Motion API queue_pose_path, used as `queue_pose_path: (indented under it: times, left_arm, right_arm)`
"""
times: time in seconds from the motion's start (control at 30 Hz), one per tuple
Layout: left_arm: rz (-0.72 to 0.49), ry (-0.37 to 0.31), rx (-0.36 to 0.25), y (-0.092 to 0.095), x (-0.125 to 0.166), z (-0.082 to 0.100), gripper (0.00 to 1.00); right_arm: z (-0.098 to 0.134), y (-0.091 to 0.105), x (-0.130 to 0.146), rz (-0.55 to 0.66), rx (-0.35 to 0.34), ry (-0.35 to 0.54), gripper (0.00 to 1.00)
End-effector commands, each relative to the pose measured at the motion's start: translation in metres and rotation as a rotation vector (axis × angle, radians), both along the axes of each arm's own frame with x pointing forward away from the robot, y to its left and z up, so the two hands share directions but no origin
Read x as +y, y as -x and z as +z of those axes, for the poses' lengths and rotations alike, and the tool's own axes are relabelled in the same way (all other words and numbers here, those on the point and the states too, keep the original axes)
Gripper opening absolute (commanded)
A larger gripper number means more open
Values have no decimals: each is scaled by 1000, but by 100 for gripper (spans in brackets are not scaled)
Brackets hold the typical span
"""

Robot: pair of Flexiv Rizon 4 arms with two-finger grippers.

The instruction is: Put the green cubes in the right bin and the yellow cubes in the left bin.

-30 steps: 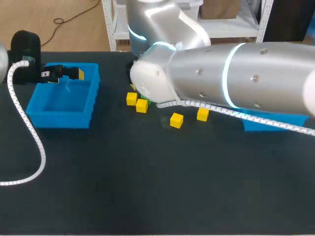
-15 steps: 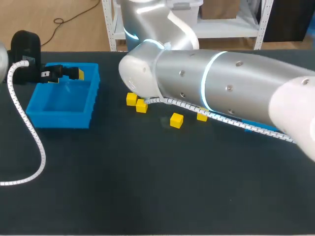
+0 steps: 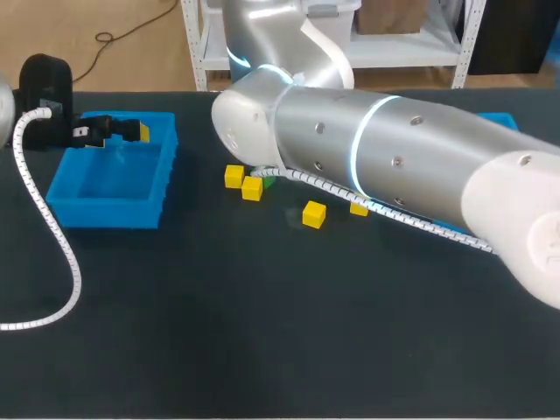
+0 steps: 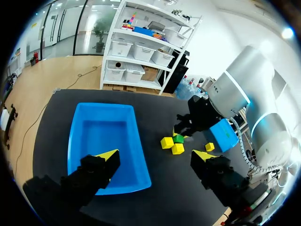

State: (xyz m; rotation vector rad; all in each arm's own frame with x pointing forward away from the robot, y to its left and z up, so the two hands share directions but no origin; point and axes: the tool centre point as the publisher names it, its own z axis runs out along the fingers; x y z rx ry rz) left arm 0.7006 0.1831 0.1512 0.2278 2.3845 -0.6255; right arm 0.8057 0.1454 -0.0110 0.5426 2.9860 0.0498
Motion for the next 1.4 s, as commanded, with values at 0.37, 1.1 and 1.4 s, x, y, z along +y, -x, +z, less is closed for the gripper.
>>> queue_pose_path:
  times: [0.37,1.1,1.4]
  left_arm:
    - [-4,8,-7,1,2,-1,100]
    - [-4,8,-7,1,2,-1,100]
    - [-4,8,-7,1,2,-1,100]
  right_arm:
    - [1,1,-1,24,-3,30,100]
    - [30,16,-12,-105,73,-11,100]
    - [27,20,-3,-292,64,-25,100]
